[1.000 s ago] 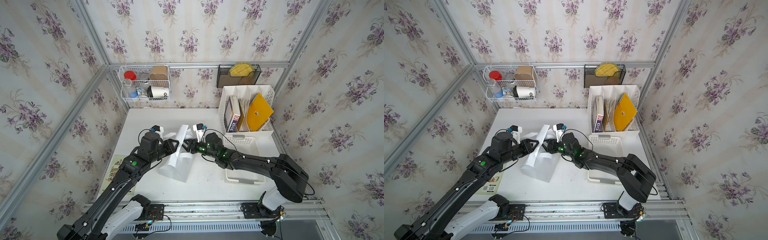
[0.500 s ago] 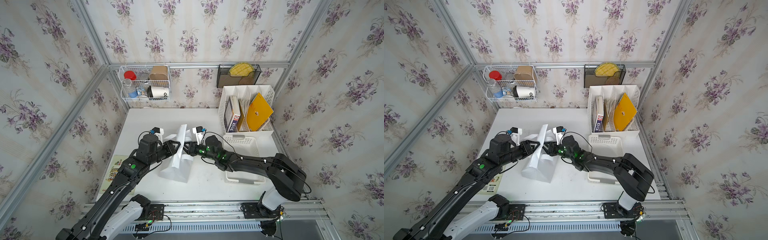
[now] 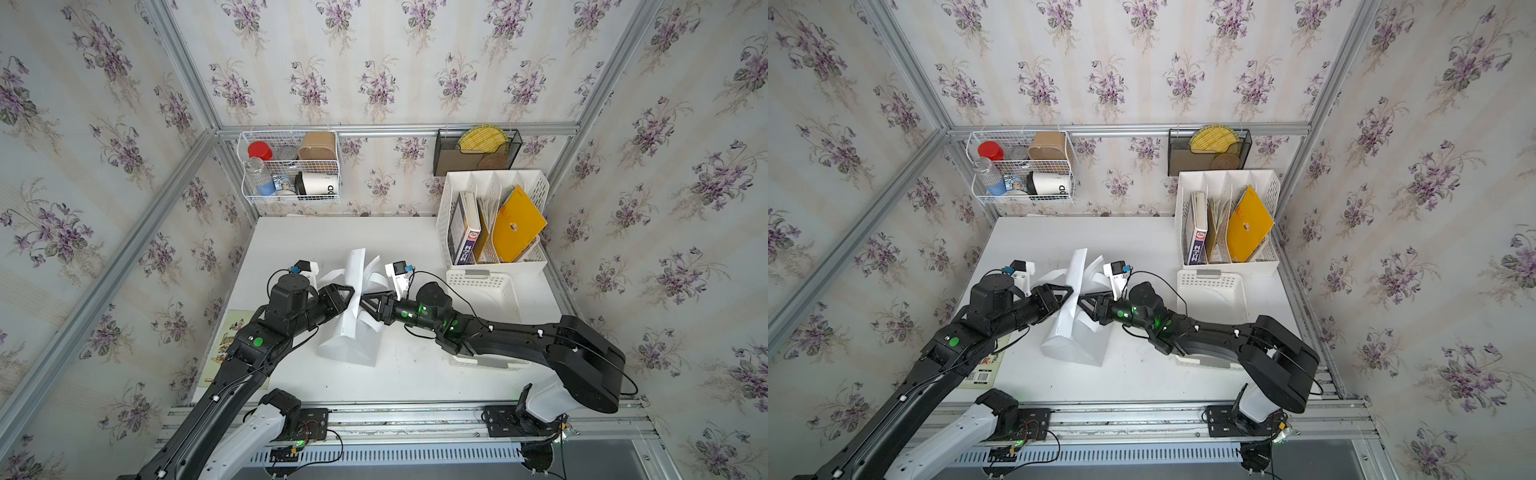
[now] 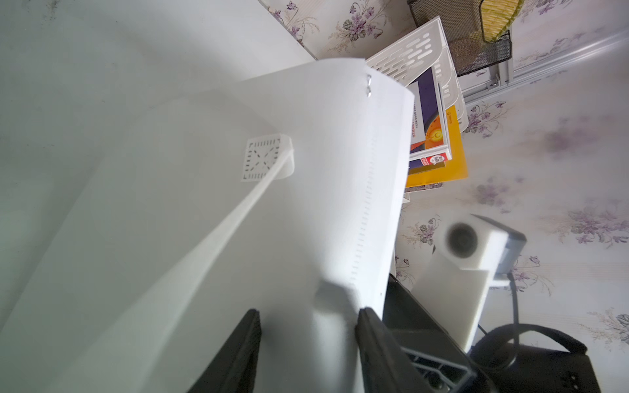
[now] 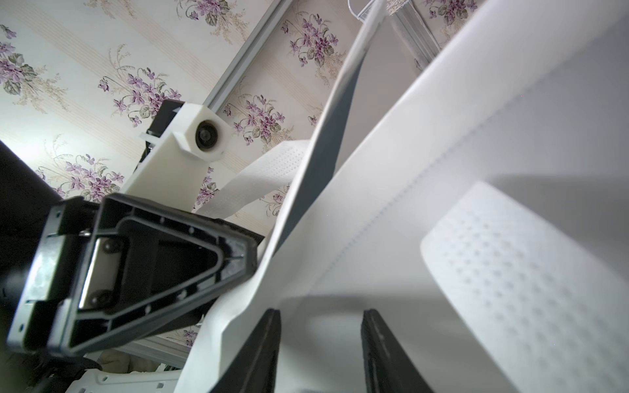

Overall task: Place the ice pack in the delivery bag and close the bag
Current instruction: Seal the delivery bag at the center of the board.

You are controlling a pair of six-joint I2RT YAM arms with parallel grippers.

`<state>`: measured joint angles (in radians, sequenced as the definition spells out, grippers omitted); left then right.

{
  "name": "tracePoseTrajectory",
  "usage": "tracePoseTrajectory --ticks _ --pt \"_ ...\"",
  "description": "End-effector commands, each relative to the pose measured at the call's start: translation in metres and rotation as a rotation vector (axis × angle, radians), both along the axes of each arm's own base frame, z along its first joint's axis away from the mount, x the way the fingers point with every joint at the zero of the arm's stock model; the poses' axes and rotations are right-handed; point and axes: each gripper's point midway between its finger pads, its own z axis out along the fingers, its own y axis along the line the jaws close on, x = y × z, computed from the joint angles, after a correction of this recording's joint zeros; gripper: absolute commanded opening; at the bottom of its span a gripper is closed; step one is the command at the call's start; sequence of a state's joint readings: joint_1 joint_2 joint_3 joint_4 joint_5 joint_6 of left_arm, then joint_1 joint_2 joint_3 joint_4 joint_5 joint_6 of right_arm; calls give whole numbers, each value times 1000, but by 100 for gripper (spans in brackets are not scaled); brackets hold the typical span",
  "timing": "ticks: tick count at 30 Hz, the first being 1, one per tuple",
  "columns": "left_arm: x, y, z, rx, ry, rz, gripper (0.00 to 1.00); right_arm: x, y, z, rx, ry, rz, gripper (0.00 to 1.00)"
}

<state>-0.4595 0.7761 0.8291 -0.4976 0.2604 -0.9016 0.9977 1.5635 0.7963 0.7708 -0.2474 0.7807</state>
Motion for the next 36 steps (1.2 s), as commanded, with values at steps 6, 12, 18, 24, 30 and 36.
tracePoseTrajectory --ticks 6,12,18,24,30,36 --pt "-13 -15 -3 -74 26 -94 37 2 12 2 27 -4 19 29" --pt "-16 -16 1 -62 13 -116 46 0 13 0 29 -5 26 16" --pt "-19 -17 6 -42 -4 -147 49 -1 11 5 44 -14 27 6" --pt "-27 -19 -1 -24 10 -191 45 -1 14 9 51 -18 37 3" --pt "-34 -16 6 -17 -9 -206 54 -1 15 7 46 -14 40 2" --pt "-38 -19 -4 -5 8 -240 59 -2 17 7 49 -12 49 1"
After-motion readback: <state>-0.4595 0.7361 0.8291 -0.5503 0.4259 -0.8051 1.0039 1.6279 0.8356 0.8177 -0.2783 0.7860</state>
